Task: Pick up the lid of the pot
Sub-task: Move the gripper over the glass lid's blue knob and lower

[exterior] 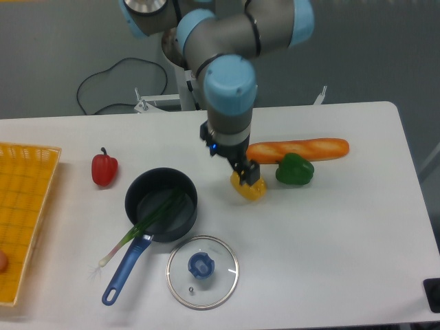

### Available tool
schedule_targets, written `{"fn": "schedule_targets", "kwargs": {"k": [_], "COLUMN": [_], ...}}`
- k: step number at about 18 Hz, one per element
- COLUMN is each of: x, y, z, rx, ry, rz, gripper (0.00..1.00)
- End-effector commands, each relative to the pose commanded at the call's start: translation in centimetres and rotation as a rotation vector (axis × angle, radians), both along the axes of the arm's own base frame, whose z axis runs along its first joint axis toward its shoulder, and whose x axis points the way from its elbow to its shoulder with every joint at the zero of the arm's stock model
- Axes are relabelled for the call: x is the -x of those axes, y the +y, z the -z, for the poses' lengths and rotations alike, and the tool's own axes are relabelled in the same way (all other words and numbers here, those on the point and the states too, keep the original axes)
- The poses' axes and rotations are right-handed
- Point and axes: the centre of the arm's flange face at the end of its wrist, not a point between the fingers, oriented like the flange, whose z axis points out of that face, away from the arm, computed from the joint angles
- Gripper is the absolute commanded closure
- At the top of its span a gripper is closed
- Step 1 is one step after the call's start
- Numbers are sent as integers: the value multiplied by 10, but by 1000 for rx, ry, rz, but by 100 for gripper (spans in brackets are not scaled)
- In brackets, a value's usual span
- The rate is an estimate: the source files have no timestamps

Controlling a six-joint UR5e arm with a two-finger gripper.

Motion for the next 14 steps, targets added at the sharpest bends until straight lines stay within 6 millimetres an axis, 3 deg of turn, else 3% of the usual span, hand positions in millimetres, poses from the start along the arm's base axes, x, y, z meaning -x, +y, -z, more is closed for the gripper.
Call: {"fn": "schedule_targets", "kwargs": {"k": [5,14], "x": [5,8], "y": [33,45], "z": [23,47], "rx": [-59,-92], "ry": [33,-24], "rz": [51,41], "gripper": [0,0]}}
